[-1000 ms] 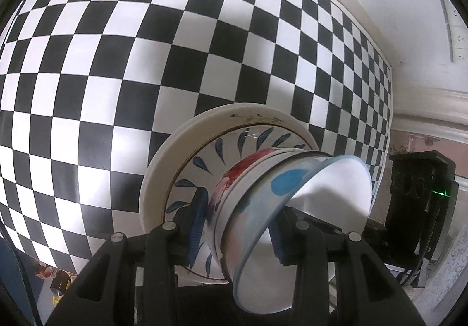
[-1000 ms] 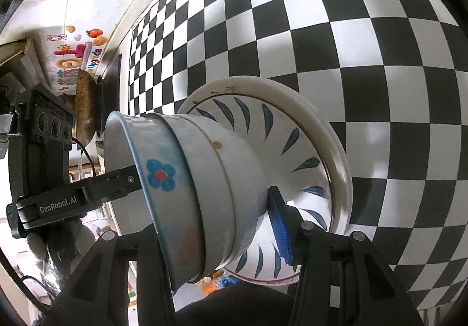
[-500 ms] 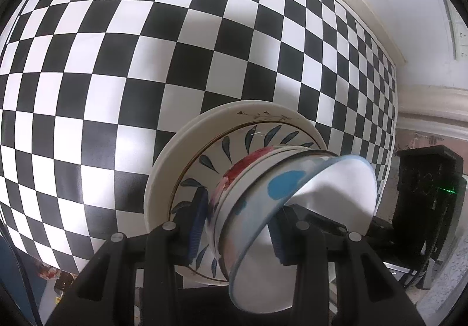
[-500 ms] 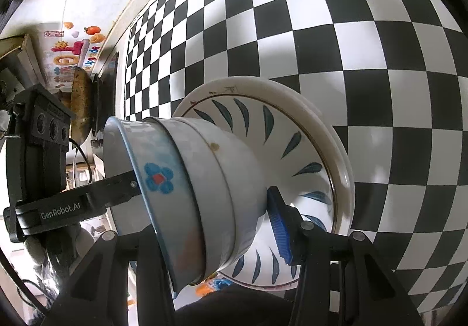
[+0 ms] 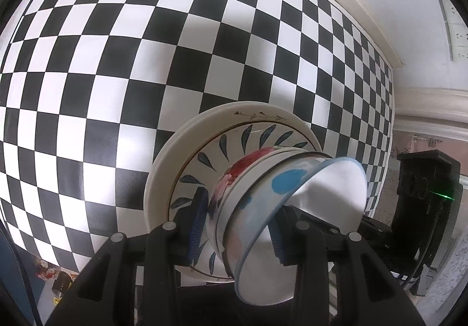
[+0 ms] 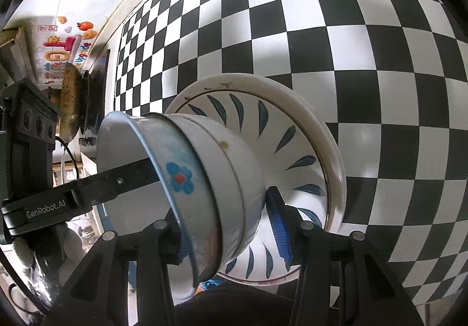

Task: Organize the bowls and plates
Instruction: 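Lower the bowl stack onto the plates and open both tools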

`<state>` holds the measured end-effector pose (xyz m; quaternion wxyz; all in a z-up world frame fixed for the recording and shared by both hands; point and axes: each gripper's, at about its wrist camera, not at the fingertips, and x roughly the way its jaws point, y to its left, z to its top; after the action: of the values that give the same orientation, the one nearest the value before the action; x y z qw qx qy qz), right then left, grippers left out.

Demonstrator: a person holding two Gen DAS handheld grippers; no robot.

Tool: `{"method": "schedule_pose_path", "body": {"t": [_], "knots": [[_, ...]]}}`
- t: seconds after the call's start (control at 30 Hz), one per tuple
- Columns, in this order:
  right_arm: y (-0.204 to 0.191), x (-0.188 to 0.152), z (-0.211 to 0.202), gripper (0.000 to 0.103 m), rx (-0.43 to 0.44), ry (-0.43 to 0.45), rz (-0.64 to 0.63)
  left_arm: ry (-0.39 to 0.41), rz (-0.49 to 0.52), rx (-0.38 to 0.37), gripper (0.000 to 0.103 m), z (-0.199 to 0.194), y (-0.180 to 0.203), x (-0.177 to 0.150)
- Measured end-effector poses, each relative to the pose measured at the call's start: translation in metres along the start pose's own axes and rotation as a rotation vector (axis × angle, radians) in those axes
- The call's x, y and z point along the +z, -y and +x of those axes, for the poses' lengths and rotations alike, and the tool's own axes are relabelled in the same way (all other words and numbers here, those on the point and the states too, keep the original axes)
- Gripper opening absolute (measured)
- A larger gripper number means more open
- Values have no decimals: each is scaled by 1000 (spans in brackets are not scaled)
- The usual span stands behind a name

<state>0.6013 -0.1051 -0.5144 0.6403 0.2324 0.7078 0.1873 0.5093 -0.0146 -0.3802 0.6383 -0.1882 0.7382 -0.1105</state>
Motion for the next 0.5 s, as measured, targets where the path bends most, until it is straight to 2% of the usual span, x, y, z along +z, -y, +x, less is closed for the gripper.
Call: {"method": "schedule_pose_path", "body": {"t": [0.23,0.5], "knots": [[-5,-5,-16,49,-29,40,-12,38,24,18,35,-11,6,-8],[-32,-22,-58,49,-223,175,-103,175,115,167,36,-40,24,-32]]}}
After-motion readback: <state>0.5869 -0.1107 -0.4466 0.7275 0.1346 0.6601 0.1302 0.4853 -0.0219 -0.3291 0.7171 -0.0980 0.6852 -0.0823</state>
